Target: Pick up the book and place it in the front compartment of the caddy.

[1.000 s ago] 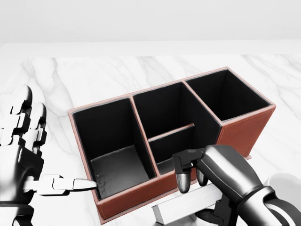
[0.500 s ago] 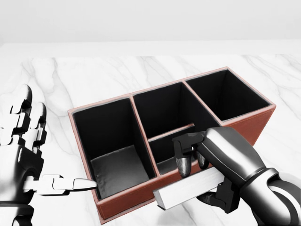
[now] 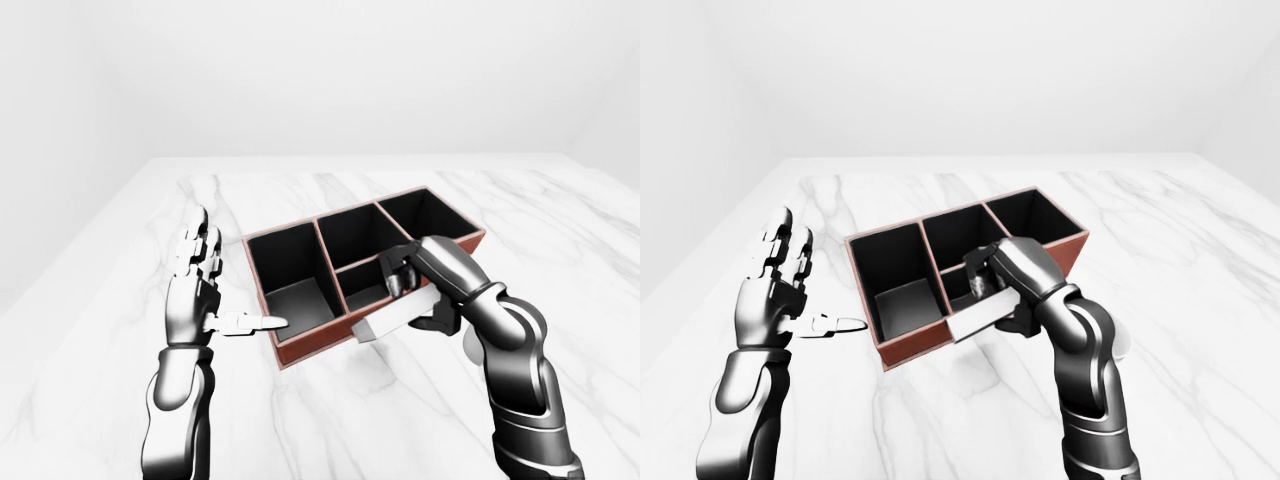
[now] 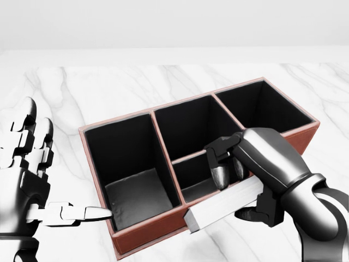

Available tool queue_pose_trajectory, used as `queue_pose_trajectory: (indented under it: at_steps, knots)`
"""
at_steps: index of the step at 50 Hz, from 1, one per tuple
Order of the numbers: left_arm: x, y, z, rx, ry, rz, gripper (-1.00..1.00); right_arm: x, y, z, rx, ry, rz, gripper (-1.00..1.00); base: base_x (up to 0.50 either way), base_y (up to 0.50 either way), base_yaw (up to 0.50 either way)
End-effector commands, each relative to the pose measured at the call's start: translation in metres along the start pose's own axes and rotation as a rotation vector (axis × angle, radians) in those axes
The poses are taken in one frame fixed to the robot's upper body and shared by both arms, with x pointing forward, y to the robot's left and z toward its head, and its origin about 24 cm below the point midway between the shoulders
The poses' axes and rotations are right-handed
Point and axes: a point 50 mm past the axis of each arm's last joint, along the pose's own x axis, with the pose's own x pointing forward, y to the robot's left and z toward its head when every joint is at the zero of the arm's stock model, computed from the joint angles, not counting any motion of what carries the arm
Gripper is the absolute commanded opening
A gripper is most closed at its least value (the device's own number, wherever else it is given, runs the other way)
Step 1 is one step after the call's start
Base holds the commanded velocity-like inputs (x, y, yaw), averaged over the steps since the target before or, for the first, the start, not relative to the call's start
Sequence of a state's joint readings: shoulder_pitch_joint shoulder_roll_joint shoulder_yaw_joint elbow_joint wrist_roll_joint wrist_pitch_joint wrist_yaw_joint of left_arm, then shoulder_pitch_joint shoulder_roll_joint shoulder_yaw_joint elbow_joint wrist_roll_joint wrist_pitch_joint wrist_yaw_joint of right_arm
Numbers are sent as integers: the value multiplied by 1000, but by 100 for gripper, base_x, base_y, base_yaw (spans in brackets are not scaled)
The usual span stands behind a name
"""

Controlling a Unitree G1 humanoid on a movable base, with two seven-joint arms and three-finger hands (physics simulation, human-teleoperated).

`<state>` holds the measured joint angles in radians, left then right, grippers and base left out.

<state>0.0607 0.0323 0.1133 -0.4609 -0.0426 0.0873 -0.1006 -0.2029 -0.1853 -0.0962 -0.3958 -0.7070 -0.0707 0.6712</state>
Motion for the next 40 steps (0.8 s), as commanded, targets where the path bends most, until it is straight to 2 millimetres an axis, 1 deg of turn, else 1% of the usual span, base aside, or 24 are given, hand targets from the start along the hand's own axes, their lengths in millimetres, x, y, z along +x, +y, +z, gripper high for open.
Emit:
queue_pose_trajectory:
  at_steps: [1, 14, 21, 40]
  knots:
    - [0, 0, 0, 1, 0, 1, 99, 5, -13, 0, 4, -9, -56, -100, 0, 0, 0]
    - [-1, 0, 0, 1, 2, 0, 99, 9, -17, 0, 10, -6, -68, -100, 0, 0, 0]
    - [-1, 0, -3, 2, 12, -1, 99, 10, -23, 2, 9, -9, -79, -100, 0, 0, 0]
    - [1, -1, -3, 3, 13, 0, 99, 14, -33, 6, 17, -16, -106, -100, 0, 0, 0]
